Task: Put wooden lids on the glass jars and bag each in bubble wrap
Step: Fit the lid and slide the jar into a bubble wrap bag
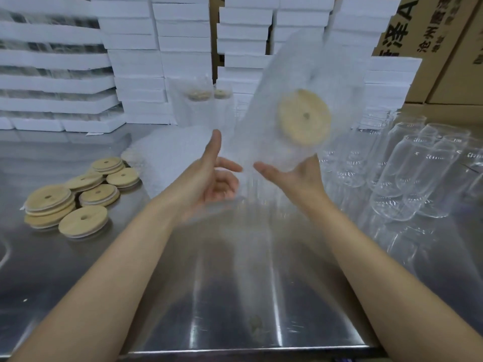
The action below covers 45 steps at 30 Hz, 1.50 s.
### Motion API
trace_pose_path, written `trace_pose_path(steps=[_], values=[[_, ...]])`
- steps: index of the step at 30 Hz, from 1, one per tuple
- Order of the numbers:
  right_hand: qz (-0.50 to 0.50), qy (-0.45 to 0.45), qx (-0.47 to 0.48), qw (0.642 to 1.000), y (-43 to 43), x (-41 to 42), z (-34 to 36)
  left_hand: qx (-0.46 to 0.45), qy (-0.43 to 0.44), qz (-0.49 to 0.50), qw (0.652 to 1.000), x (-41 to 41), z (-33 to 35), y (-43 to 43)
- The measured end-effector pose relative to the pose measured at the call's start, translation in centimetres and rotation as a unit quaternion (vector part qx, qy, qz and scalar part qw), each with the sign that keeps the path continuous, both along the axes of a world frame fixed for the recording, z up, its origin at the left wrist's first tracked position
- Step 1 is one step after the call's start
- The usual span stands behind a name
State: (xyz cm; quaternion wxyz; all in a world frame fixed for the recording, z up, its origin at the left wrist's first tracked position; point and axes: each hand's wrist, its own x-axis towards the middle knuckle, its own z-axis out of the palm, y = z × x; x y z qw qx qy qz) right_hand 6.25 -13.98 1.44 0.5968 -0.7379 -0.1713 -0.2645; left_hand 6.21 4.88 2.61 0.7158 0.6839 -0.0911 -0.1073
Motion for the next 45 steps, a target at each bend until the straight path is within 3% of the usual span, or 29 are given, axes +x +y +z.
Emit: trace_pose_path(steps=[2,3,7,14,22,25,30,33,36,39,42,45], values=[[0.01,0.008,0.019,1.0,-0.3,0.3,0.4,0.064,-0.132,0.147,0.978,0.2,-0.4,-0.6],[0.036,0.018,0.026,0.999,-0.4,0.5,0.4,0.098,-0.177,0.161,0.966,0.1,-0.7,-0.9],[0.104,0.066,-0.021,0.992,0.0,0.7,-0.1,0.136,-0.218,0.062,0.965,-0.4,-1.5,-1.1],[0.116,0.143,-0.048,0.982,0.1,1.7,-1.7,0.047,-0.199,0.043,0.978,0.5,-2.4,-0.9],[0.138,0.166,-0.071,0.974,-0.6,2.5,-2.5,0.065,-0.157,-0.019,0.985,1.7,-3.4,0.8],[0.119,0.169,0.001,0.978,-0.9,2.7,-1.3,0.045,-0.145,-0.008,0.988,2.0,-2.6,1.2],[0.11,0.221,0.215,0.945,-0.9,3.7,-1.4,-0.188,-0.095,0.12,0.97,1.4,-2.3,-1.2],[0.123,0.263,0.236,0.927,0.9,3.6,-3.4,-0.184,-0.062,0.138,0.971,0.7,-3.2,-3.0],[0.112,0.283,0.198,0.932,2.1,3.4,-4.4,-0.162,-0.043,0.129,0.977,0.7,-4.1,-3.7],[0.101,0.249,0.182,0.946,1.6,3.4,-3.8,-0.163,-0.08,0.117,0.976,0.9,-4.1,-3.2],[0.086,0.156,0.174,0.968,0.8,3.1,-2.1,-0.053,-0.17,0.087,0.98,0.7,-3.9,-2.6],[0.102,0.066,0.078,0.99,1.0,1.5,0.1,0.019,-0.226,0.095,0.969,0.8,-4.4,-2.6]])
